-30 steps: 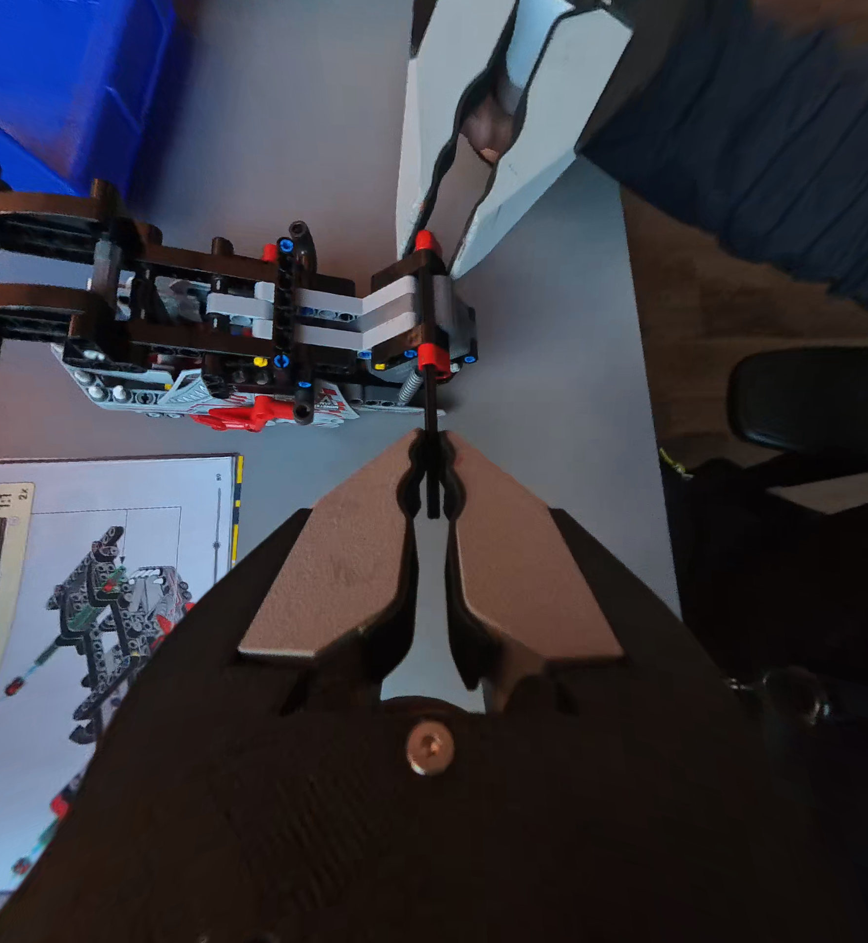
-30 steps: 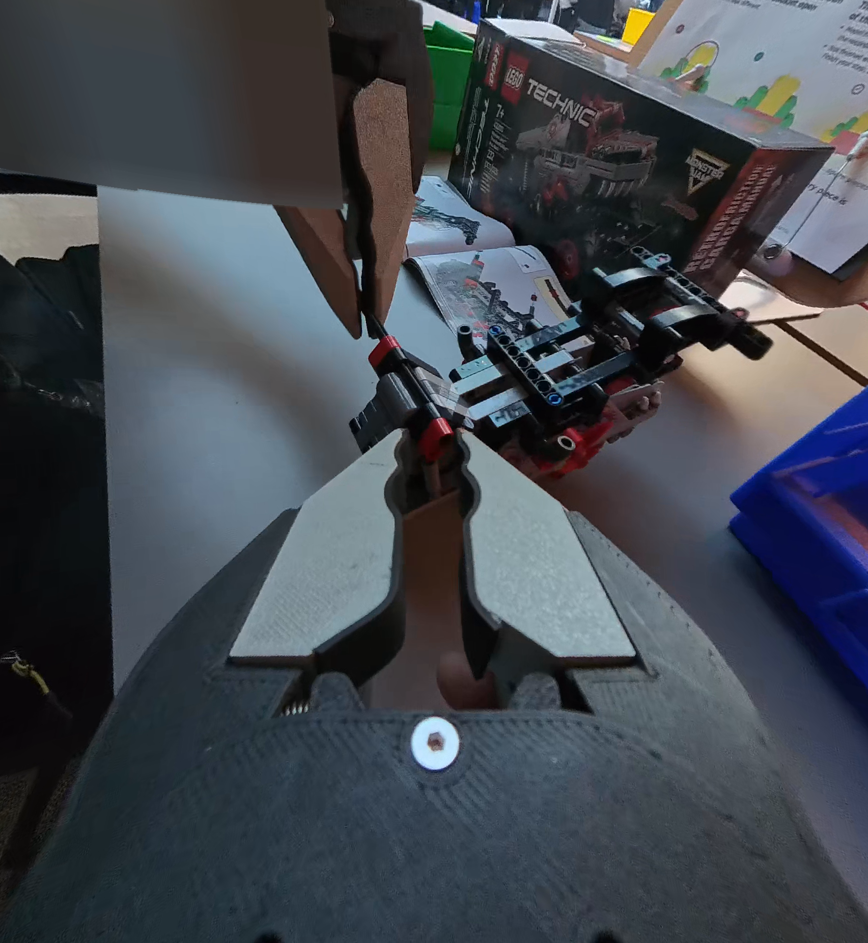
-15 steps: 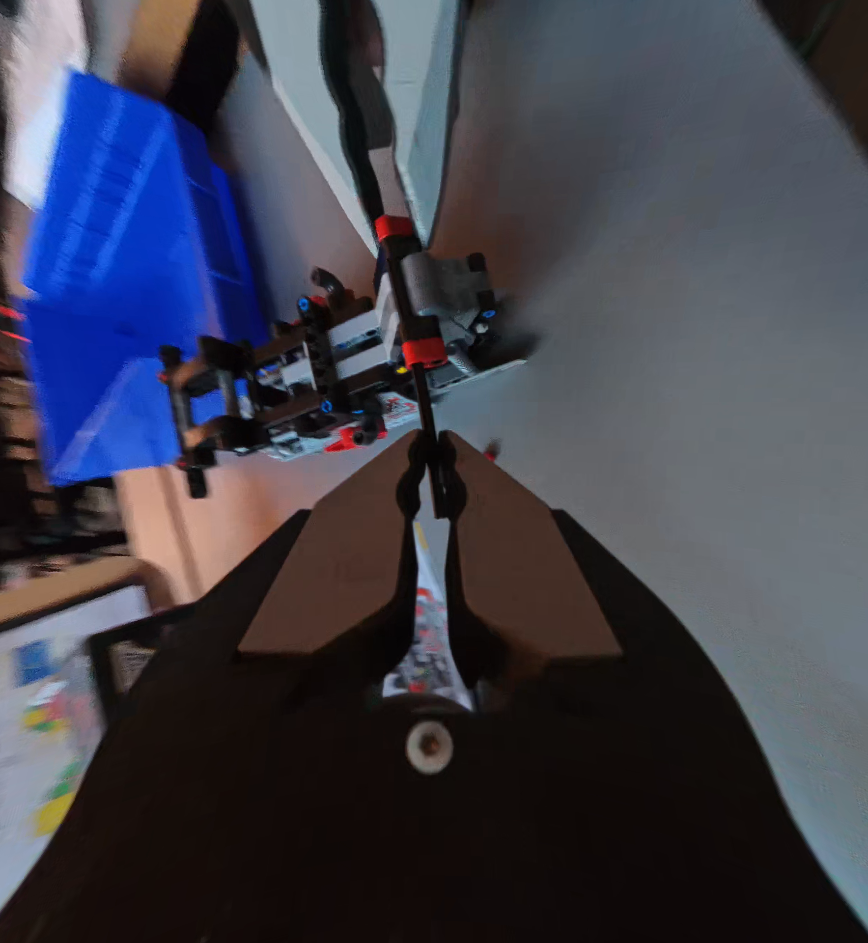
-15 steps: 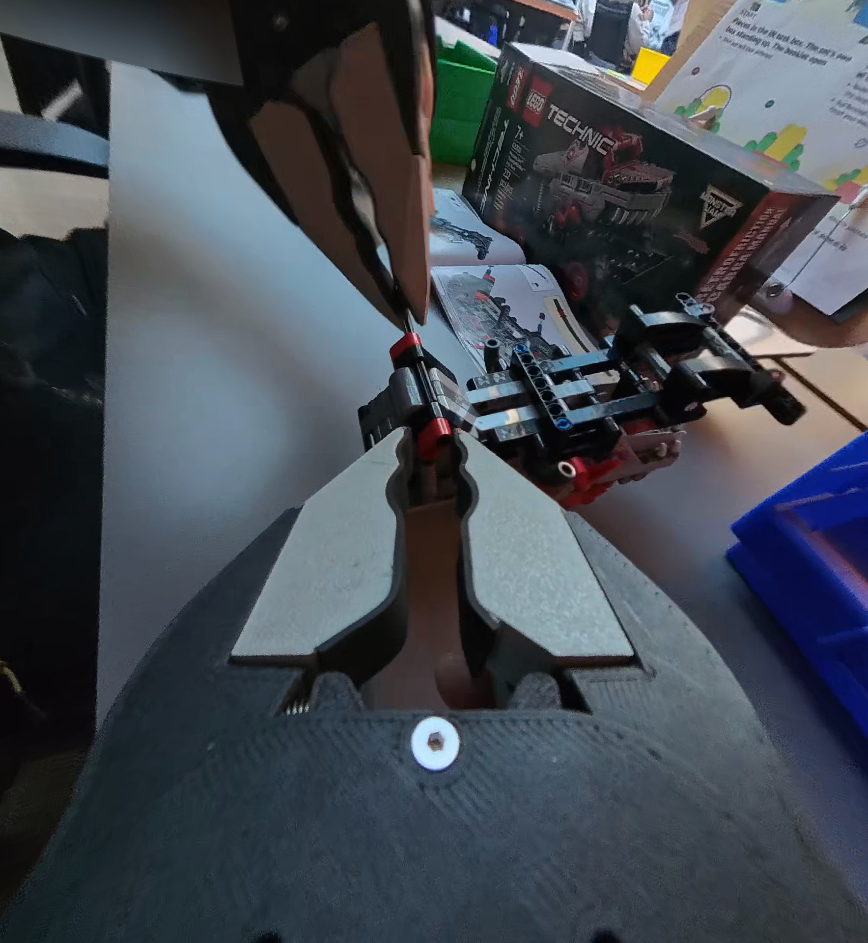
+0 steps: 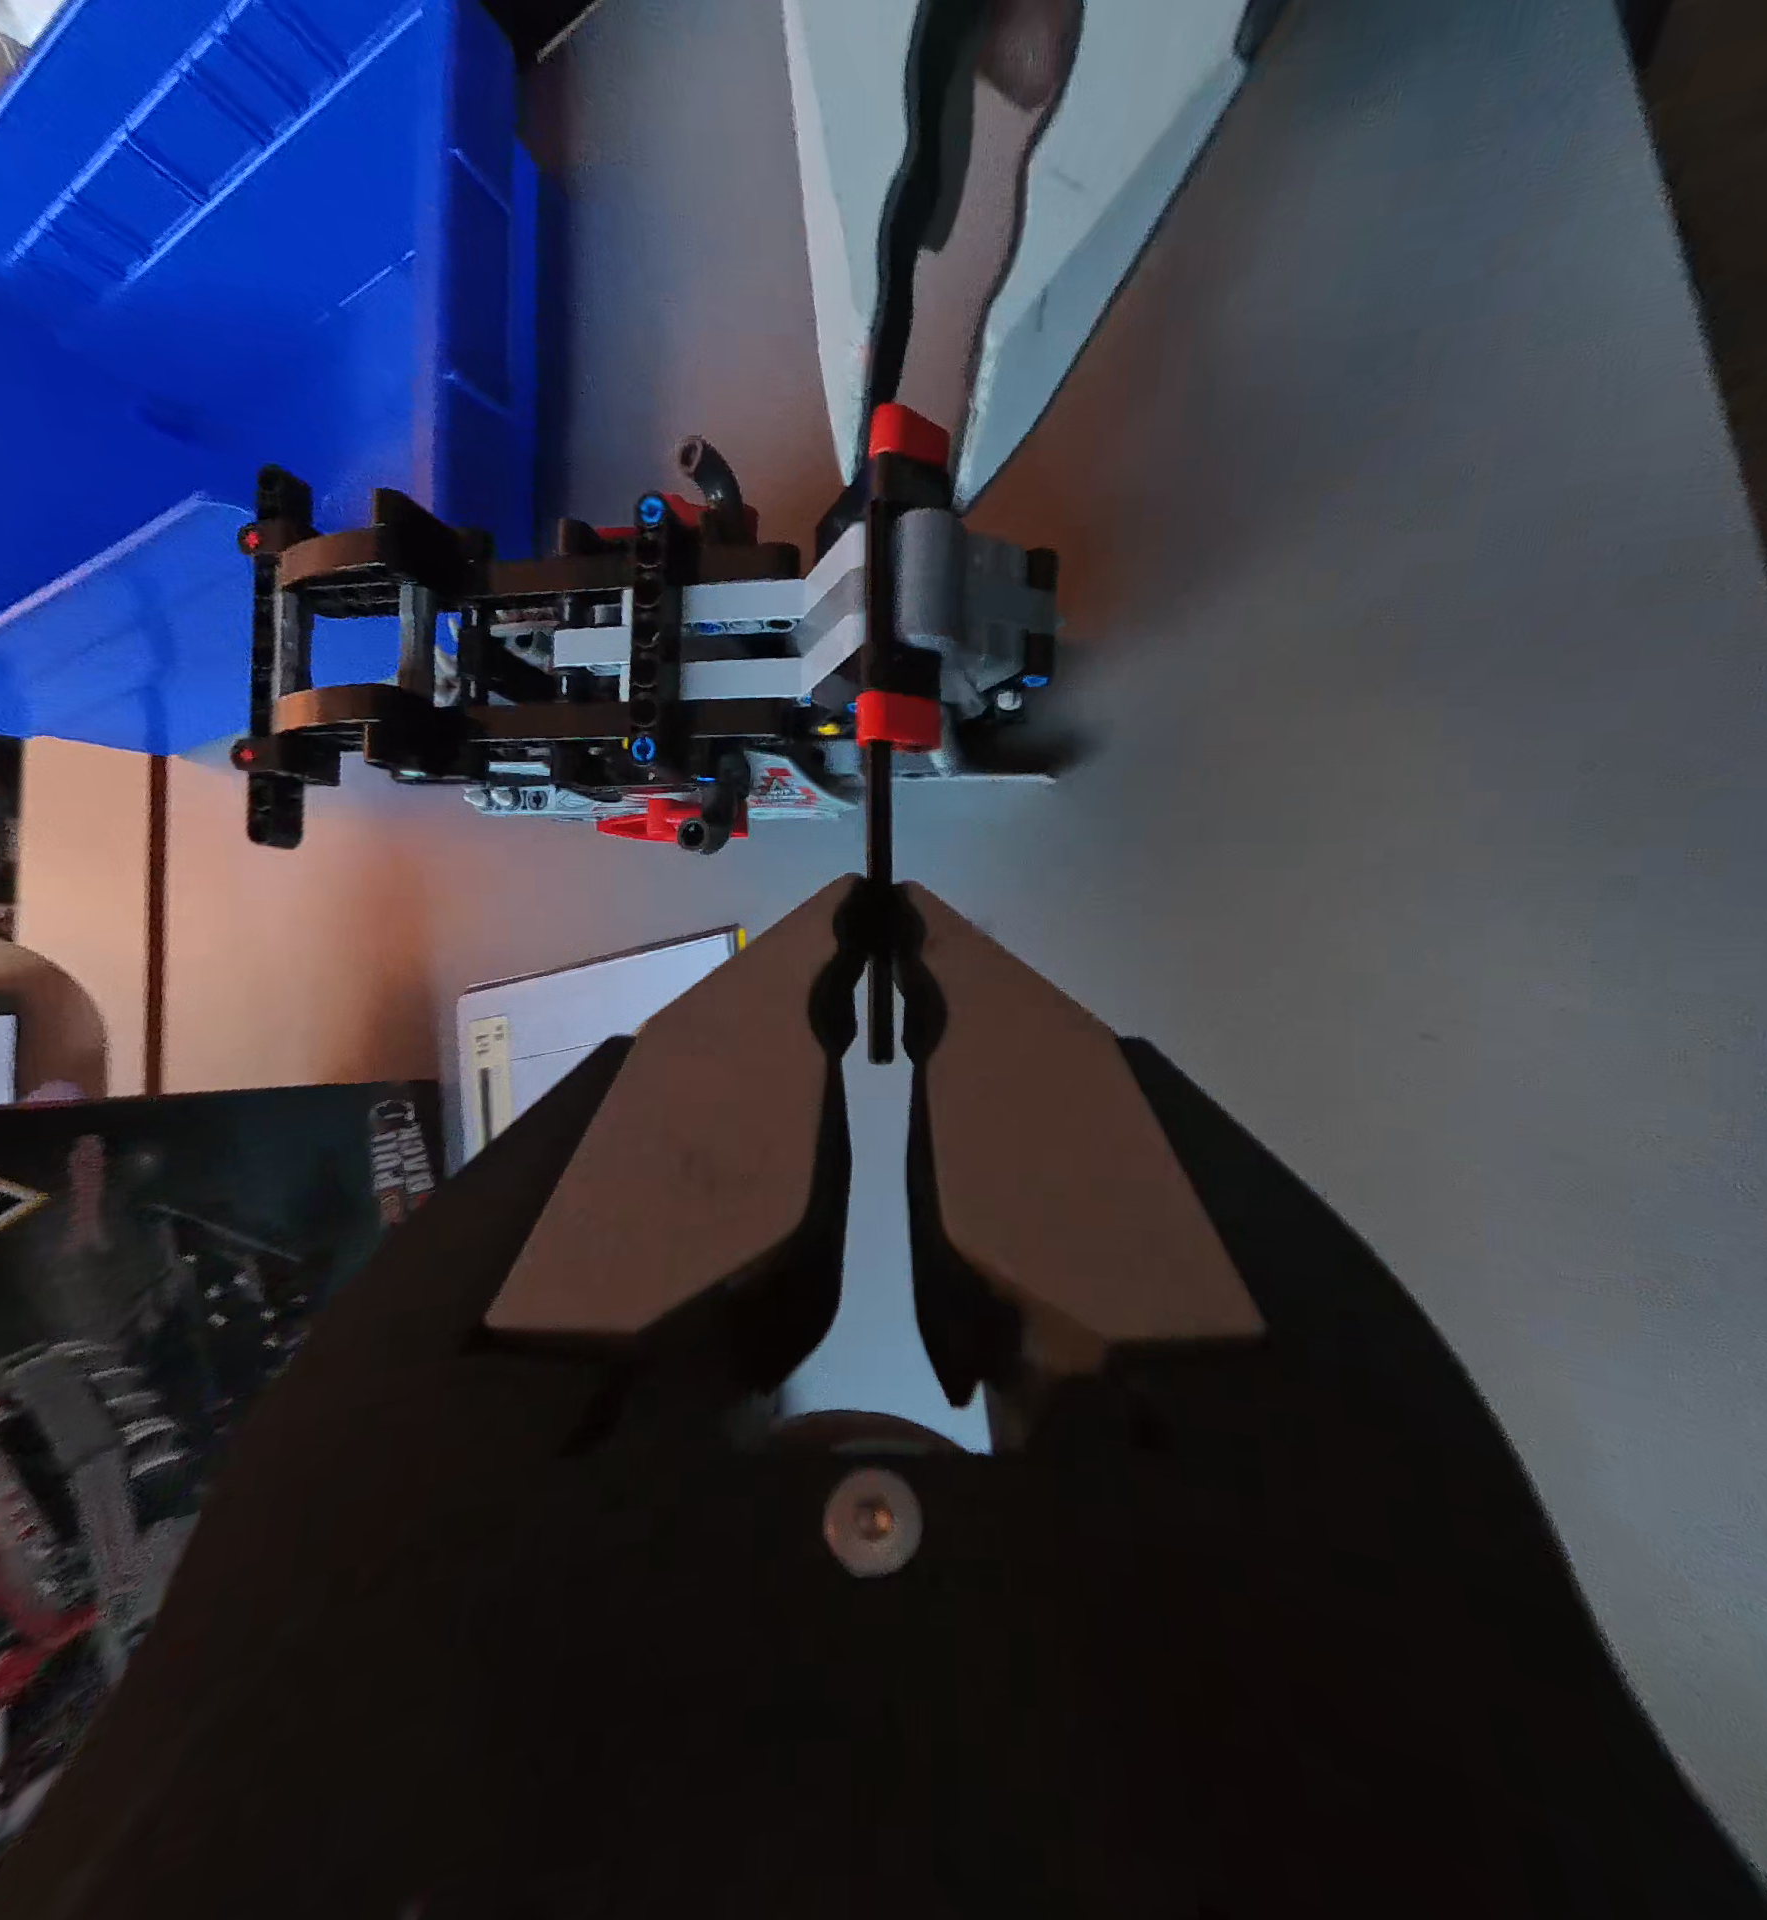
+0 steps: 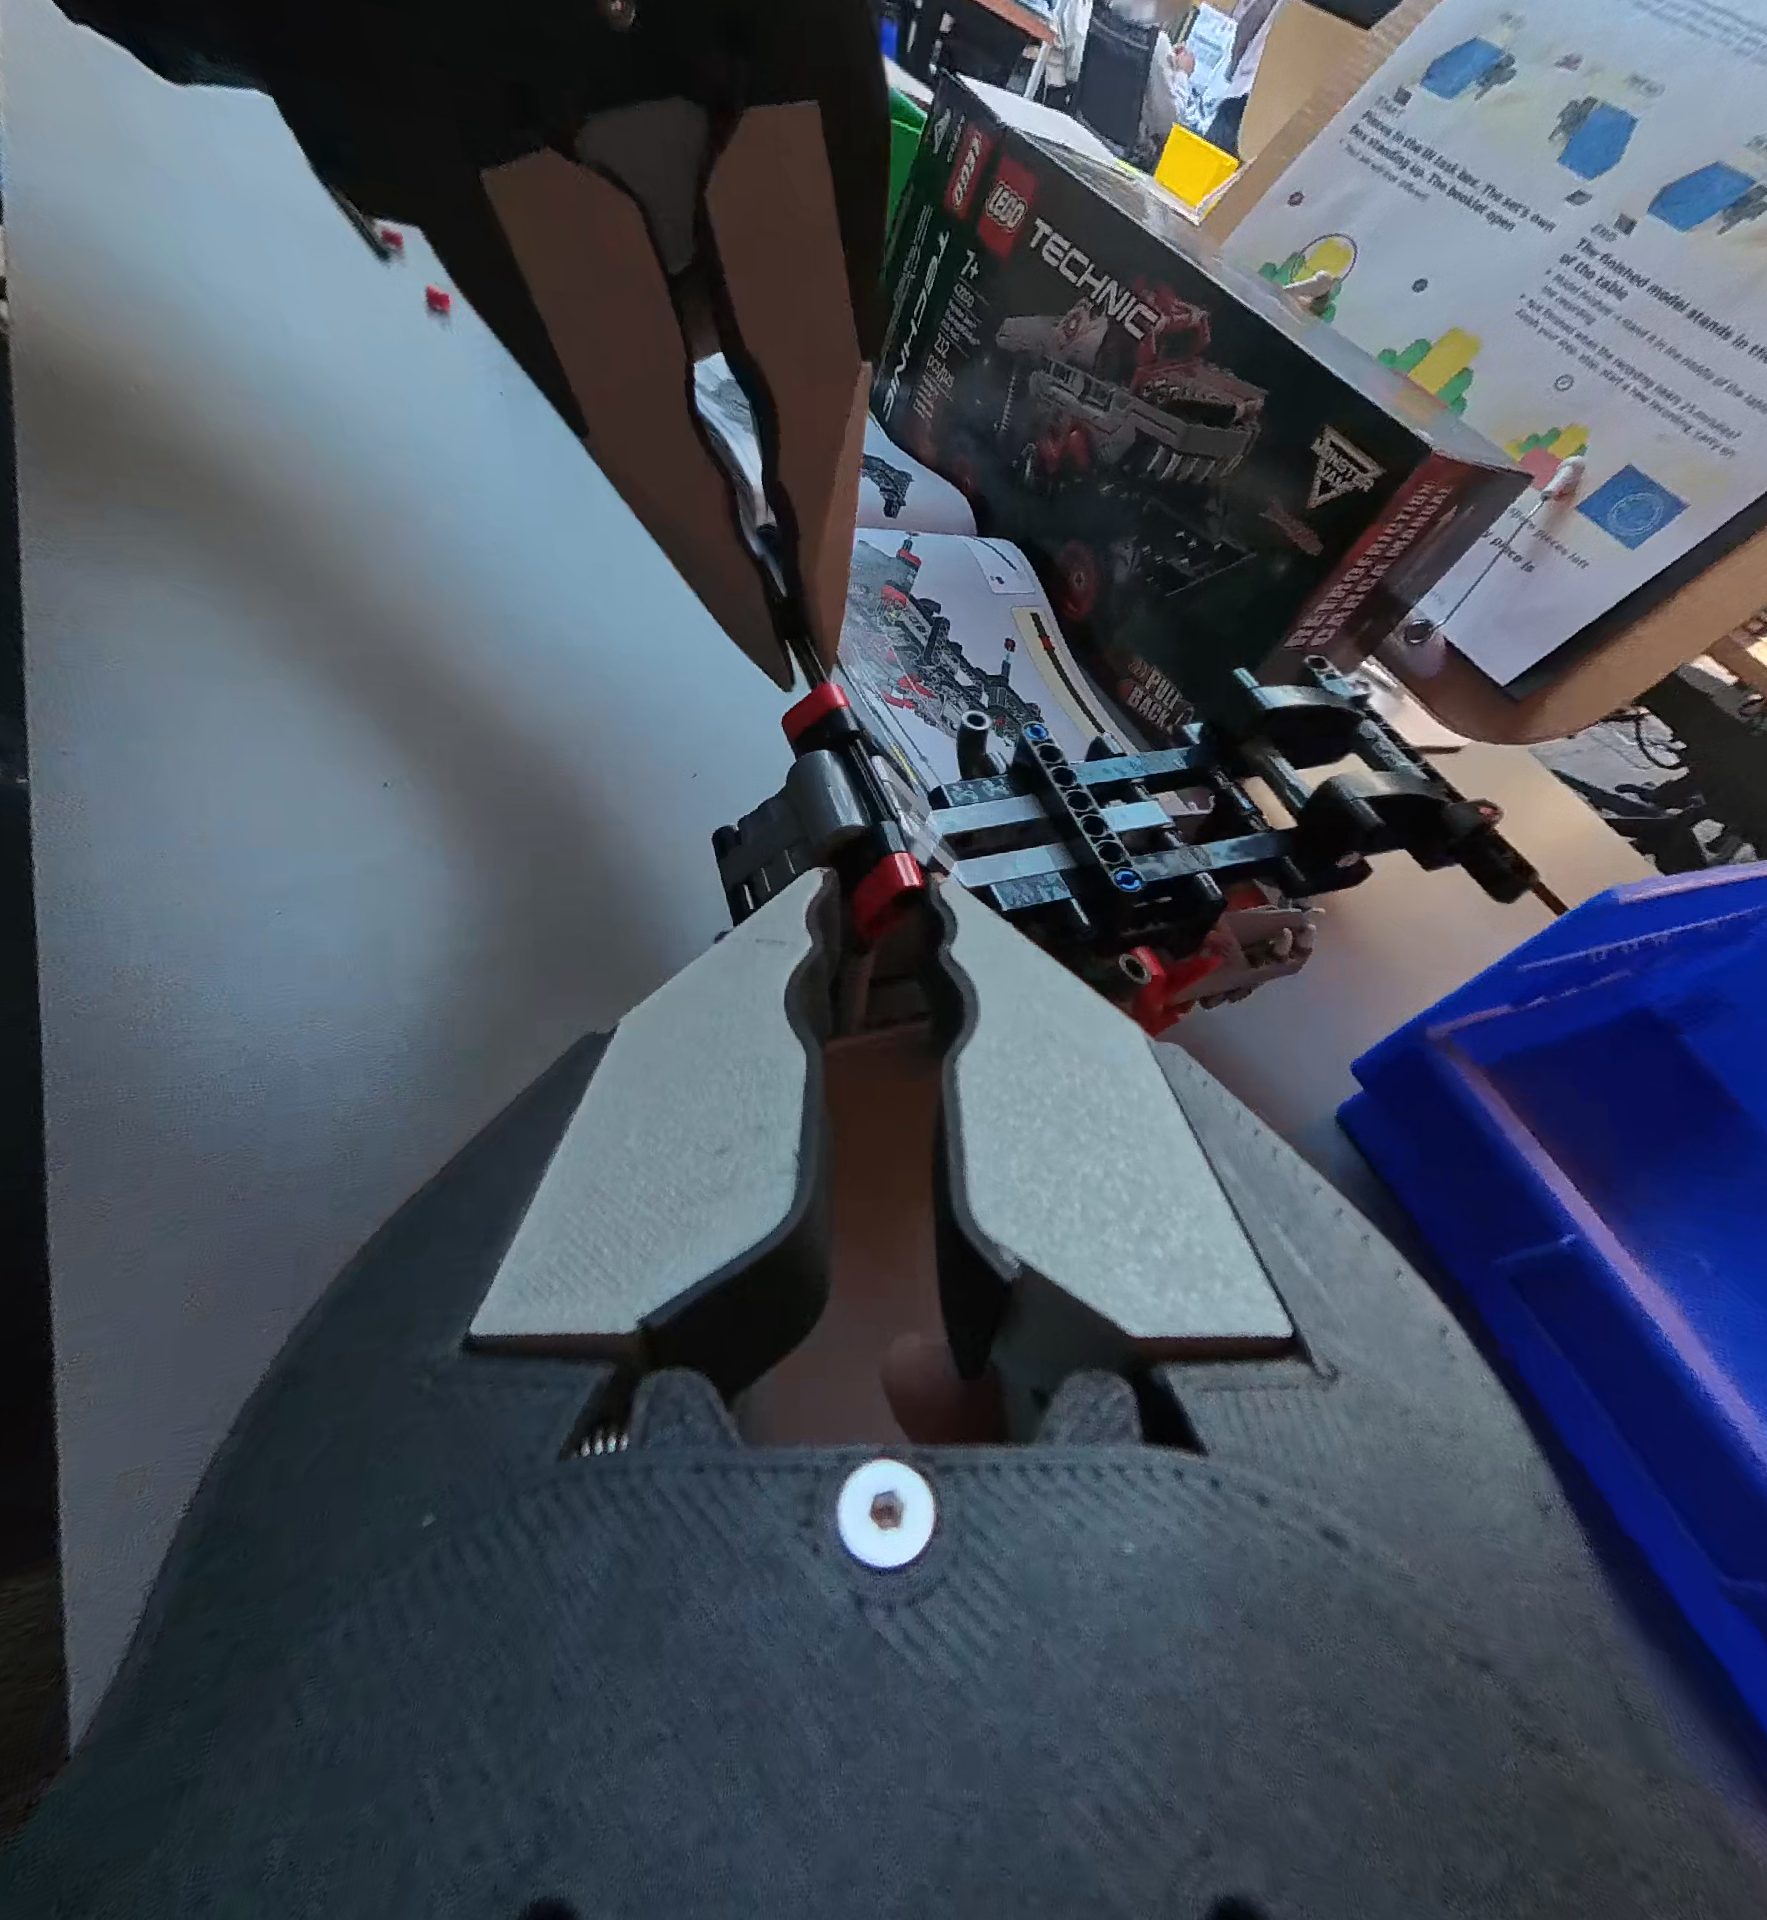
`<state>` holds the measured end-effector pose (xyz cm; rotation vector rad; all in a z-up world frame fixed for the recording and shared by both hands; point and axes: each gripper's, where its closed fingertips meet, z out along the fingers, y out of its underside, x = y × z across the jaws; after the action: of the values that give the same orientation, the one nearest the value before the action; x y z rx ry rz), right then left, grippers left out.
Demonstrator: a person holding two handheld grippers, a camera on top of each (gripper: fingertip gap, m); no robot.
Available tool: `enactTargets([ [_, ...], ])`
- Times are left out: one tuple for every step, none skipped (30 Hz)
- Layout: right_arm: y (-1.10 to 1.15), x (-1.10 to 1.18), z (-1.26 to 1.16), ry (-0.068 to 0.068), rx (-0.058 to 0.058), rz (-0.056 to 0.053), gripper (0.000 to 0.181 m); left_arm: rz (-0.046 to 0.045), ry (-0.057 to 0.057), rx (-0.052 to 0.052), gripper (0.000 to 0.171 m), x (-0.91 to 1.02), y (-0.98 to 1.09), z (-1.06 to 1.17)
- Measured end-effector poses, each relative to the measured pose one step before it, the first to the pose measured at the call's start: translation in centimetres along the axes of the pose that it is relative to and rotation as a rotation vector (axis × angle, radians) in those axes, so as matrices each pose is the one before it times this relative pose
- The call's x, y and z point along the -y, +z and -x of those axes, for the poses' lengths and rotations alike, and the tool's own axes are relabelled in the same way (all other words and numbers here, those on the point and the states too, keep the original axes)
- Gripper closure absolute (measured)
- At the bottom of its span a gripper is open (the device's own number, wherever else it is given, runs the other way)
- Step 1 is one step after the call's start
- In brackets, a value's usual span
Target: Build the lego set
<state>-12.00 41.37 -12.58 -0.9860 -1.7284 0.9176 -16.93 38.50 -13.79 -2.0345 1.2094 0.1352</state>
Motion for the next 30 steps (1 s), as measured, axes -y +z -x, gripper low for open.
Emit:
enactTargets([
  [0.053, 0.081, -0.020, -0.0002, -0.0087, 0.0009, 0.169, -0.02601, -0.0118, -0.0155, 0.171, 0.089, -0.163, -0.067],
  [0.116, 0.213, 0.001, 0.0139, -0.0079, -0.0086, 0.169, -0.02623, 0.0195, -0.0008, 0.171, -0.017, -0.172, -0.034],
  [0.184, 0.302, 0.132, 0.0161, -0.0045, -0.0187, 0.169, -0.02494, 0.0463, 0.0300, 0.171, -0.134, -0.255, 0.153],
  [0.250, 0.138, 0.361, 0.0199, 0.0095, -0.0143, 0.169, -0.01238, 0.0381, 0.0441, 0.171, -0.302, -0.243, 0.151],
  [0.236, -0.146, 0.428, 0.0320, 0.0211, -0.0002, 0.168, 0.00886, 0.0149, 0.0240, 0.171, -0.504, -0.101, -0.170],
  [0.151, -0.289, -0.137, 0.0404, -0.0076, 0.0070, 0.161, 0.01346, -0.0045, 0.0048, 0.171, -0.494, 0.004, -0.378],
  [-0.066, -0.005, -0.104, 0.0313, -0.0031, -0.0023, 0.151, -0.00161, -0.0094, -0.0040, 0.171, -0.202, -0.046, -0.307],
  [-0.248, 0.427, 0.219, 0.0202, 0.0159, -0.0276, 0.151, -0.00798, -0.0244, -0.0073, 0.171, -0.035, -0.060, -0.142],
  [-0.280, 0.570, 0.209, 0.0192, 0.0152, -0.0393, 0.154, -0.00732, -0.0261, -0.0126, 0.171, -0.016, -0.058, -0.049],
  [-0.218, 0.354, 0.294, 0.0154, 0.0216, -0.0241, 0.159, -0.00960, -0.0115, -0.0125, 0.171, 0.013, -0.080, 0.004],
  [-0.148, 0.098, 0.343, 0.0099, 0.0225, -0.0079, 0.163, -0.00902, 0.0022, -0.0038, 0.171, 0.022, -0.135, 0.121],
  [-0.062, 0.009, 0.112, 0.0136, 0.0074, -0.0033, 0.166, -0.00204, 0.0088, -0.0034, 0.171, -0.064, -0.127, 0.111],
  [0.018, -0.032, -0.240, 0.0265, -0.0122, -0.0019, 0.167, 0.00458, 0.0087, -0.0098, 0.171, -0.171, -0.097, -0.028],
  [0.076, -0.045, -0.200, 0.0317, -0.0062, 0.0025, 0.168, 0.01127, -0.0019, -0.0065, 0.171, -0.252, -0.059, -0.004],
  [0.067, 0.032, 0.037, 0.0222, 0.0060, -0.0015, 0.167, 0.01059, -0.0116, 0.0003, 0.171, -0.199, -0.032, 0.063],
  [0.050, 0.053, 0.072, 0.0078, 0.0045, -0.0043, 0.166, 0.00281, -0.0098, -0.0076, 0.171, -0.039, -0.038, -0.072],
  [0.039, -0.035, 0.026, -0.0014, -0.0006, 0.0034, 0.162, -0.00315, -0.0087, -0.0053, 0.171, 0.084, -0.043, -0.041],
  [0.032, -0.032, 0.093, -0.0053, 0.0030, 0.0032, 0.156, -0.00784, -0.0118, 0.0022, 0.171, 0.192, -0.053, 0.058],
  [0.034, -0.030, 0.139, -0.0063, 0.0059, 0.0023, 0.152, -0.00996, -0.0140, 0.0054, 0.171, 0.209, -0.048, 0.114],
  [0.062, -0.070, 0.010, -0.0033, -0.0029, 0.0059, 0.153, -0.00793, -0.0133, 0.0034, 0.171, 0.135, -0.027, 0.115],
  [0.105, -0.107, 0.001, 0.0017, -0.0054, 0.0096, 0.156, -0.00691, -0.0103, 0.0026, 0.171, 0.039, 0.002, 0.072],
  [0.174, -0.062, 0.267, 0.0081, 0.0093, 0.0074, 0.160, -0.00557, -0.0062, 0.0033, 0.171, -0.030, 0.016, 0.060],
  [0.208, -0.031, 0.325, 0.0171, 0.0119, 0.0064, 0.163, -0.00477, -0.0042, 0.0055, 0.171, -0.062, -0.005, 0.068],
  [0.237, -0.057, 0.109, 0.0212, -0.0026, 0.0073, 0.164, -0.00324, -0.0039, 0.0035, 0.171, -0.086, -0.033, 0.047],
  [0.196, -0.071, -0.051, 0.0200, -0.0123, 0.0069, 0.166, 0.00135, -0.0048, -0.0082, 0.171, -0.130, -0.020, -0.088],
  [0.145, 0.018, -0.062, 0.0172, -0.0114, 0.0014, 0.165, 0.00206, -0.0072, -0.0076, 0.171, -0.148, -0.009, -0.081],
  [0.071, 0.144, -0.018, 0.0105, -0.0086, -0.0095, 0.163, -0.00256, -0.0064, -0.0040, 0.171, -0.111, -0.025, -0.052],
  [0.027, 0.225, -0.011, 0.0063, -0.0090, -0.0154, 0.163, 0.00046, -0.0055, -0.0061, 0.171, -0.195, 0.001, -0.079],
  [0.016, 0.173, 0.164, 0.0003, 0.0015, -0.0125, 0.164, 0.00835, -0.0060, -0.0034, 0.171, -0.356, 0.019, -0.044],
  [0.043, 0.172, 0.272, -0.0075, 0.0056, -0.0116, 0.165, 0.01195, -0.0049, 0.0031, 0.171, -0.494, 0.039, 0.045],
])
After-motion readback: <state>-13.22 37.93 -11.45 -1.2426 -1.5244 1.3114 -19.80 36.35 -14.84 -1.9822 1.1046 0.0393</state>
